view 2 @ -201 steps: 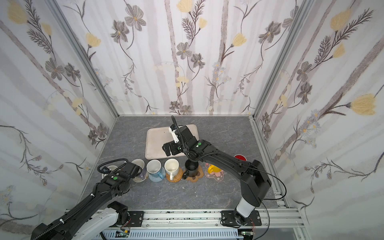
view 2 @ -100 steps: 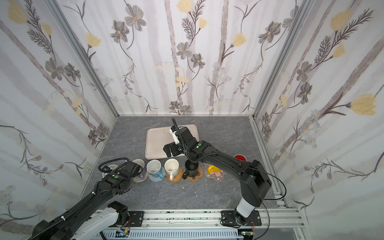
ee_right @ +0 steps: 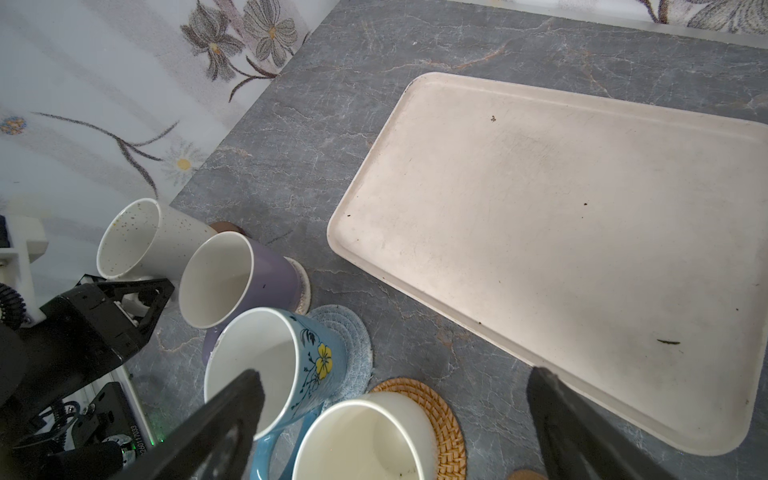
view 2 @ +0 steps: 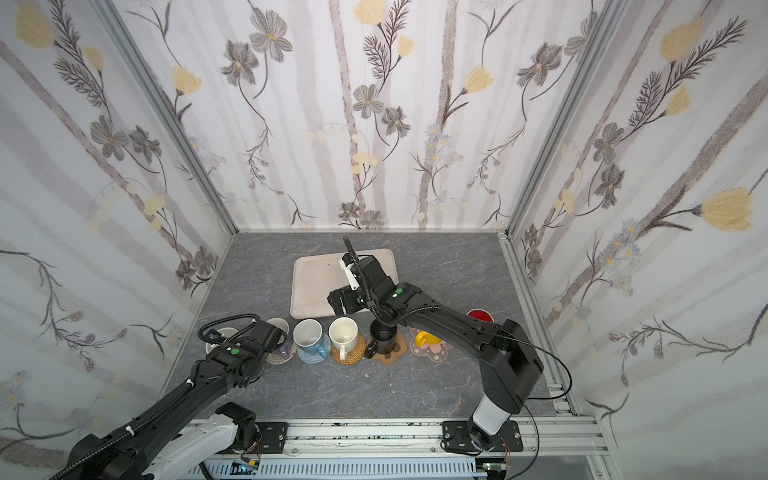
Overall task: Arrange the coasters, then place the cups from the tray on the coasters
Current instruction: 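Lower the speckled white mug onto the brown coaster beside the lavender mug, then open the left gripper and raise it off the speckled mug while raising the right gripper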
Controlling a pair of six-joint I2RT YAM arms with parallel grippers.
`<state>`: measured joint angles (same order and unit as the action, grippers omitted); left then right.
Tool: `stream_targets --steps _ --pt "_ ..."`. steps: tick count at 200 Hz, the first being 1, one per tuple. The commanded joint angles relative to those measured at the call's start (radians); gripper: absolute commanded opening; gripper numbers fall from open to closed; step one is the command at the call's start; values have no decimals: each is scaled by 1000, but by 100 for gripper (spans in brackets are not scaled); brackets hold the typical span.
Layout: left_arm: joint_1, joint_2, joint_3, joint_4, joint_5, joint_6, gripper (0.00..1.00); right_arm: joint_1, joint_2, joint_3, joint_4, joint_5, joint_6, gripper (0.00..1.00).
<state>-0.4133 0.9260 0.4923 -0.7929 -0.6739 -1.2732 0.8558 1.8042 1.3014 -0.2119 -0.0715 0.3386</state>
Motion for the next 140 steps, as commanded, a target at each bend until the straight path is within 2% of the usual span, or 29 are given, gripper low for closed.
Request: stream_targets --steps 1,31,72,140 --pt "1 -3 12 7 -62 15 32 2 3 -6 37 17 -9 100" --pt "2 -1 20 9 -73 25 36 -1 -7 -20 39 18 -9 100" --pt "4 0 50 9 -91 72 49 -5 -24 -37 45 28 -11 100" --pt "9 -54 147 9 -103 160 78 -18 -60 -26 33 33 -15 100"
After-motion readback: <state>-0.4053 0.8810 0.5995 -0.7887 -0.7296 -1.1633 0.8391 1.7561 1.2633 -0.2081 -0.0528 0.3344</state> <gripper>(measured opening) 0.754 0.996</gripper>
